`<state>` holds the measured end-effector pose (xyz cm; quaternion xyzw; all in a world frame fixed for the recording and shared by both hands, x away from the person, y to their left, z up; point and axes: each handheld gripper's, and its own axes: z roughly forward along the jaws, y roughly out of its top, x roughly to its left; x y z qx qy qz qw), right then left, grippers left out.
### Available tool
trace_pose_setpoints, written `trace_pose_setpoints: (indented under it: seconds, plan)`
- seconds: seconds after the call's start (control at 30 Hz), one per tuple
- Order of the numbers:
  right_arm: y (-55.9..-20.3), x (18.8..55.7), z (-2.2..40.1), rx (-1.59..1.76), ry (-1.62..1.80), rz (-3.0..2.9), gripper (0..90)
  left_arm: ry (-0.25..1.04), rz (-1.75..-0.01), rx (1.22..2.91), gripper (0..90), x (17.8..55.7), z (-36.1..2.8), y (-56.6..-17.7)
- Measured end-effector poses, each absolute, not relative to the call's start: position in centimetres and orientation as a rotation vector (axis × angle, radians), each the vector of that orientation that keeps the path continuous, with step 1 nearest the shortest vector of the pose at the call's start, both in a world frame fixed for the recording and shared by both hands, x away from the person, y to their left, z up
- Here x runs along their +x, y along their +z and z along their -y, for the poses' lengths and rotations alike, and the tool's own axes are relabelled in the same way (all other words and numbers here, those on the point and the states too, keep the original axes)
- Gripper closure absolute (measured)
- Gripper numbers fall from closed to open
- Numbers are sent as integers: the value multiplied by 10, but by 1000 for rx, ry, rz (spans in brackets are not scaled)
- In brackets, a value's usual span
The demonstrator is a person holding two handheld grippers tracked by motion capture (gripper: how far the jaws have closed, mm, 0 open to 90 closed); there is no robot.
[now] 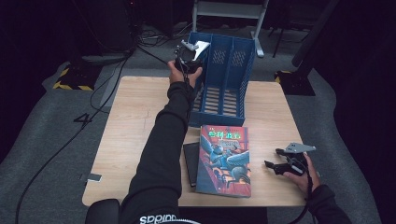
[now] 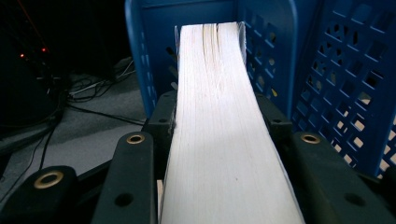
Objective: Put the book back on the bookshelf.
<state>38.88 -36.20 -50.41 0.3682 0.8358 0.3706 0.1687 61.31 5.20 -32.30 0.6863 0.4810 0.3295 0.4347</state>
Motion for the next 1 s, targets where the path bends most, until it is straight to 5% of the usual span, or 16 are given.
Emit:
trace_pose_setpoints:
  seconds: [1.0]
  plan:
    - [-504, 389, 362, 1044, 1053, -2381, 196, 801, -1145, 1773, 411, 584, -82, -310]
